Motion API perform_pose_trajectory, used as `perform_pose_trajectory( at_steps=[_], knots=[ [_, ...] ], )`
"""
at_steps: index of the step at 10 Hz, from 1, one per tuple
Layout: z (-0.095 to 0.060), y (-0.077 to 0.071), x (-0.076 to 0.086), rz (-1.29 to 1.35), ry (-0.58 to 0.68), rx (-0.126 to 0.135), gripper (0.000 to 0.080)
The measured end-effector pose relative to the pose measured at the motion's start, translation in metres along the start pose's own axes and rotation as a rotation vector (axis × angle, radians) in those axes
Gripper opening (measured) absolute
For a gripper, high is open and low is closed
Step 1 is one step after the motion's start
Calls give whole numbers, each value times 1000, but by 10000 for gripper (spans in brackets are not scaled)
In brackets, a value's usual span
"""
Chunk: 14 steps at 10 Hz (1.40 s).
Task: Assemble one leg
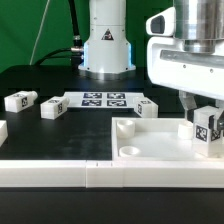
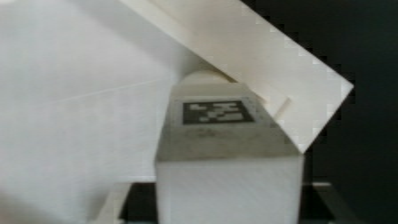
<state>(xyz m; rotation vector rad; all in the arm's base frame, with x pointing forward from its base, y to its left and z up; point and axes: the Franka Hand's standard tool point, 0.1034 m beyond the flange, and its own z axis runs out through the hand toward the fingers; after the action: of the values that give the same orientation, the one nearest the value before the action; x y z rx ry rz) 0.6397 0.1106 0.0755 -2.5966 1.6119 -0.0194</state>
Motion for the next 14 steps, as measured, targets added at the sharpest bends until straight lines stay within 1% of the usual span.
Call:
perform_pose_trajectory(
  at_steps=[1, 2, 6, 8, 9, 10, 11, 12, 14],
  knots=[
    [0, 1, -1, 161, 4, -3, 291],
    [0, 2, -2, 249, 5, -4, 291],
    [1, 3, -2, 466, -12, -6, 291],
    [1, 3, -2, 441, -12, -6, 291],
    [1, 3, -2, 398, -14, -11, 483],
    [-1, 4, -2, 370, -20, -24, 483],
    [-1, 4, -2, 269, -21, -27, 615],
    [-1, 5, -3, 145, -29, -35, 642],
    [-2, 5, -5, -84, -38, -46, 648]
  ],
)
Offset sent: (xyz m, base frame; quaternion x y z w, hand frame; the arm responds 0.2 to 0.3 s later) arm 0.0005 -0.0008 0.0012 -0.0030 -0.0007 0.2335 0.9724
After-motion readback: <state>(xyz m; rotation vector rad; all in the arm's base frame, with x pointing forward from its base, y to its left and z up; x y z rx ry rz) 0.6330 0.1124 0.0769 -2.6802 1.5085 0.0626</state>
